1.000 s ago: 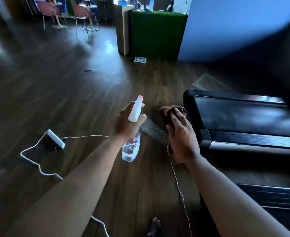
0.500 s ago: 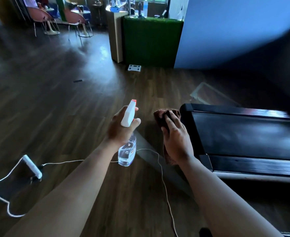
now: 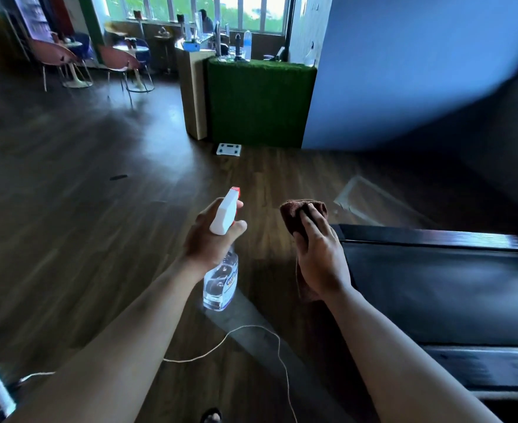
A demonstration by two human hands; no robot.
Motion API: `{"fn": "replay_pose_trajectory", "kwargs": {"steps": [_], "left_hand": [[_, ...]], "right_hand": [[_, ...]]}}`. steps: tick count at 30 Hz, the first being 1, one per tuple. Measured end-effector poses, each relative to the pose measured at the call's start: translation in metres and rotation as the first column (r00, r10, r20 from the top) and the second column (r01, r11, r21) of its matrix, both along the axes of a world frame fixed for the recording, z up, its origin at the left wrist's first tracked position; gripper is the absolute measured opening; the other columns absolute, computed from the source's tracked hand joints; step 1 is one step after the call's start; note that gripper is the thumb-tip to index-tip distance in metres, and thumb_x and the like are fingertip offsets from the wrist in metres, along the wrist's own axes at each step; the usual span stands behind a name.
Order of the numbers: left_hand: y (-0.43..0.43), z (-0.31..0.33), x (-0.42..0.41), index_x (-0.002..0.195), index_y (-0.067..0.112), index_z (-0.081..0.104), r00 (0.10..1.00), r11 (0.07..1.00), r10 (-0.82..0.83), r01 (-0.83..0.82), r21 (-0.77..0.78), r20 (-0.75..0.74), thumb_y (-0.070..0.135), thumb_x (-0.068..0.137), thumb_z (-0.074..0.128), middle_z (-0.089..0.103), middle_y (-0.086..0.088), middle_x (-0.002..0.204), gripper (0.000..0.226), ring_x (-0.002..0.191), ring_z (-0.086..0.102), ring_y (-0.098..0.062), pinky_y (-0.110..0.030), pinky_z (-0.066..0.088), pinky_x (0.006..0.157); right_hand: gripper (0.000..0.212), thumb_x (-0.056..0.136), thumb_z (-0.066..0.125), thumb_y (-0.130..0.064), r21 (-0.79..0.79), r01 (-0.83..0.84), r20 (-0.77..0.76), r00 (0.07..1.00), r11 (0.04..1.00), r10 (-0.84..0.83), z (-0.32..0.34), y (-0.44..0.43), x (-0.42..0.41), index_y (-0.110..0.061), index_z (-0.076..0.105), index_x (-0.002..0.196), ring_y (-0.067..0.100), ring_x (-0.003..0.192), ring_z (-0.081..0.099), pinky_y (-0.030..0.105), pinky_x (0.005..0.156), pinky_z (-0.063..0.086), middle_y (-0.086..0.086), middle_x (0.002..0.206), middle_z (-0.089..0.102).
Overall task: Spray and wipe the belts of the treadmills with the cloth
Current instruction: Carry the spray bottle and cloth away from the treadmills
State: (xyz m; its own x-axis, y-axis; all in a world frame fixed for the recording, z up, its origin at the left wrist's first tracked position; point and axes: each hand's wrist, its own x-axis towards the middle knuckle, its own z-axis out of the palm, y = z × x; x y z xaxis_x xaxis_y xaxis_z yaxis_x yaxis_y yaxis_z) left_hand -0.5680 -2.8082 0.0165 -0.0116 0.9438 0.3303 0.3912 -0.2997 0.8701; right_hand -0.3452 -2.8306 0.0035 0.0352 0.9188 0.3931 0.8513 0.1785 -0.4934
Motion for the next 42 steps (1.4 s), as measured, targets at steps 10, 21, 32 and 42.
{"fn": "replay_pose_trajectory", "kwargs": {"steps": [10, 21, 32, 42], "left_hand": [[0.217, 0.020, 0.010, 0.111, 0.028, 0.067, 0.995, 0.995, -0.096, 0.096, 0.008, -0.027, 0.035, 0.078, 0.067, 0.068, 0.004, 0.094, 0.034, 0.086, 0.064, -0.019, -0.042, 0.055, 0.080], [0.428, 0.007, 0.082, 0.114, 0.030, 0.064, 0.989, 0.993, -0.122, 0.121, -0.015, -0.080, 0.032, 0.086, 0.069, 0.066, 0.011, 0.100, 0.029, 0.090, 0.061, -0.002, -0.027, 0.052, 0.077], [0.625, 0.012, 0.200, 0.112, 0.033, 0.064, 0.999, 0.999, -0.033, 0.032, -0.034, -0.034, 0.038, 0.082, 0.065, 0.068, 0.007, 0.094, 0.031, 0.086, 0.065, -0.015, -0.036, 0.055, 0.078], [0.813, -0.009, 0.243, 0.113, 0.032, 0.063, 0.998, 0.997, -0.055, 0.054, -0.053, -0.027, 0.040, 0.081, 0.064, 0.067, 0.009, 0.104, 0.033, 0.090, 0.064, -0.016, -0.044, 0.057, 0.083]], "right_hand": [[0.050, 0.100, 0.054, -0.021, 0.018, 0.071, -0.031, 0.997, 0.997, -0.070, 0.018, 0.209, -0.004, -0.018, 0.043, 0.149, 0.021, 0.145, 0.029, 0.025, 0.114, 0.022, -0.005, 0.160, 0.032], [0.049, 0.099, 0.056, -0.019, 0.044, 0.076, -0.037, 0.997, 0.996, -0.075, 0.005, 0.421, 0.067, -0.014, 0.046, 0.147, 0.027, 0.144, 0.034, 0.036, 0.115, 0.029, 0.000, 0.158, 0.036], [0.048, 0.098, 0.056, -0.017, 0.051, 0.023, -0.027, 0.999, 0.998, -0.022, 0.008, 0.639, 0.180, -0.013, 0.048, 0.145, 0.028, 0.139, 0.040, 0.034, 0.113, 0.031, 0.001, 0.156, 0.039], [0.047, 0.098, 0.057, -0.016, 0.032, 0.043, -0.026, 0.999, 0.999, -0.043, -0.018, 0.811, 0.220, -0.013, 0.049, 0.145, 0.031, 0.137, 0.042, 0.037, 0.111, 0.034, 0.002, 0.156, 0.040]]}}
